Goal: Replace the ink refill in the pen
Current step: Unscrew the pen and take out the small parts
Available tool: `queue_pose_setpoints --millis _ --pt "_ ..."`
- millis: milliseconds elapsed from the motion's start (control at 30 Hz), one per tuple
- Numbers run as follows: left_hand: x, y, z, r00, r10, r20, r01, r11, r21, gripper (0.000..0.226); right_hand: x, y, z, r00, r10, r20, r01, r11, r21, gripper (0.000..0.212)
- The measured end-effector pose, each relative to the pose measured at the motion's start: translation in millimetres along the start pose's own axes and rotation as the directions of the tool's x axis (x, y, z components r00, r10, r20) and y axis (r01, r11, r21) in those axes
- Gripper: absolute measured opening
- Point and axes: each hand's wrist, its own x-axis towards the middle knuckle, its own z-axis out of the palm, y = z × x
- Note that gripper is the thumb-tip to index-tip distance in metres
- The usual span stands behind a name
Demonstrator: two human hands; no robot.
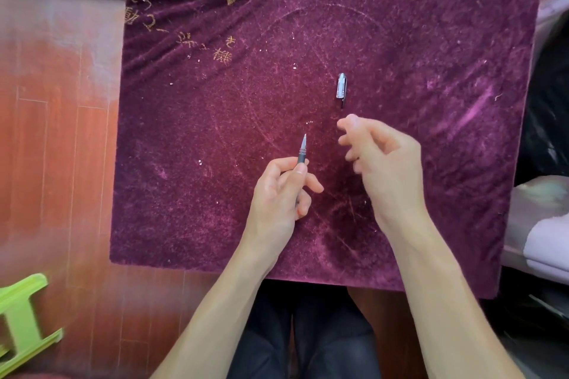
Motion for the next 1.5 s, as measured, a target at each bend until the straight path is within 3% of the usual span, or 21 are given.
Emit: queue_pose_setpoints --millis 133,333,633,900,1000,1200,1500 --pt "-6.9 -2.9 3.0 1.0 -0.003 0.022 0.003 1.0 0.003 0.018 -35.1 19.2 3.4 0.982 0.073 0.173 -0.084 0.995 0.06 0.012" --pt "-11.9 -16.5 5.3 0.998 0.019 0.057 -0.024 0.996 0.082 0.018 -35.4 26.7 0.8 0.977 0.117 0.176 -0.148 0.973 0.177 0.006" --pt "-19.5 -22.3 8.0 0.993 0.082 0.083 -0.092 0.987 0.134 0.016 -31.8 29.0 -1.9 0.974 0.138 0.179 -0.159 0.981 0.111 0.009" --pt "-24.4 -21.1 8.1 0.983 0.024 0.184 -0.018 0.999 -0.036 0.021 -33.7 32.1 -13.1 0.933 0.18 0.313 -0.251 0.946 0.205 0.012" --pt "-27.1 -22.7 10.0 0.987 0.06 0.152 -0.056 0.998 -0.029 0.018 -35.5 32.6 -16.8 0.921 0.182 0.344 -0.268 0.937 0.223 0.017" --pt "-29.5 -23.1 13.9 0.984 0.091 0.152 -0.098 0.994 0.039 0.016 -36.6 37.4 -20.3 0.946 0.178 0.273 -0.237 0.951 0.201 0.009" --pt "-30.6 -22.2 17.0 0.986 0.086 0.14 -0.092 0.995 0.038 0.016 -33.2 40.7 -28.8 0.926 0.185 0.33 -0.271 0.933 0.237 0.013"
